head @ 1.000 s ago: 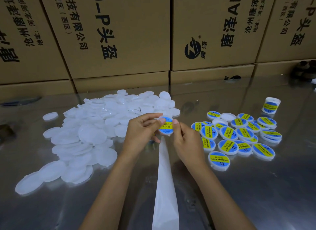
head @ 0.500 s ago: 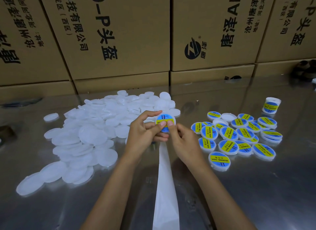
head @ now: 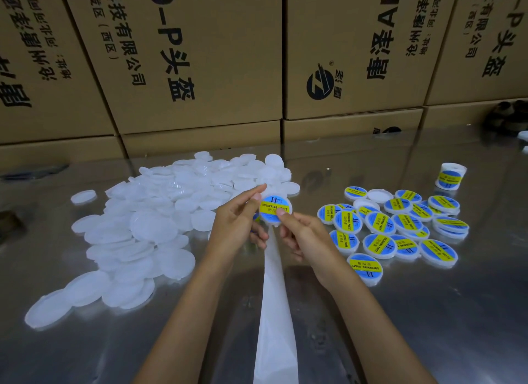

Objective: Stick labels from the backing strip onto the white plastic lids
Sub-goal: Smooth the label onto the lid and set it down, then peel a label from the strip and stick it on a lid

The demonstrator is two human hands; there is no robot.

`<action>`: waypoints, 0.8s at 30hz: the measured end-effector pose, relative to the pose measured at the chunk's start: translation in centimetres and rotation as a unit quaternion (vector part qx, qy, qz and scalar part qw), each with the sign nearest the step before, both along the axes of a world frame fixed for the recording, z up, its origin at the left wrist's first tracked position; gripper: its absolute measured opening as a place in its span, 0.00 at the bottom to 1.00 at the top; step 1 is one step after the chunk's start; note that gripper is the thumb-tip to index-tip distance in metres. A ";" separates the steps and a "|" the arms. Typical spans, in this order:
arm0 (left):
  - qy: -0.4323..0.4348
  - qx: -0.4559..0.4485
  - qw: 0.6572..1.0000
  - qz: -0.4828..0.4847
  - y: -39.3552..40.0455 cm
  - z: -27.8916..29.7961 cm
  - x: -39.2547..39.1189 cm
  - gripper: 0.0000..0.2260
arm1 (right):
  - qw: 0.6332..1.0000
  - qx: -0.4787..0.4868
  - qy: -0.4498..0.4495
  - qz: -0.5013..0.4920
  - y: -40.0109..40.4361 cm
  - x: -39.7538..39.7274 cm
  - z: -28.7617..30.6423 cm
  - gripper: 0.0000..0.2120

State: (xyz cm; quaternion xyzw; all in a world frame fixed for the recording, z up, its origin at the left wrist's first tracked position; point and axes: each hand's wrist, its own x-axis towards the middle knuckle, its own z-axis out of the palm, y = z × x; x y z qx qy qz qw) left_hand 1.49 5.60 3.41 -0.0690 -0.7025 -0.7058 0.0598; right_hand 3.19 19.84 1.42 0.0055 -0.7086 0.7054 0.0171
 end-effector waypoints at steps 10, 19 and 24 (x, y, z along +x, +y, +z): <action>0.029 -0.179 0.956 0.233 -0.9 -2.1 -1.6 0.11 | 0.883 -0.409 -0.122 -0.196 3.2 -1.5 -0.7 0.17; 0.029 -0.259 0.938 0.228 -1.4 -2.7 -2.2 0.06 | 0.918 -0.322 -0.112 -0.201 2.4 -1.3 -0.4 0.07; 0.033 -0.239 0.955 0.171 -0.7 -2.9 -2.1 0.08 | 0.984 -0.047 -0.029 -0.167 0.8 -1.3 -1.4 0.12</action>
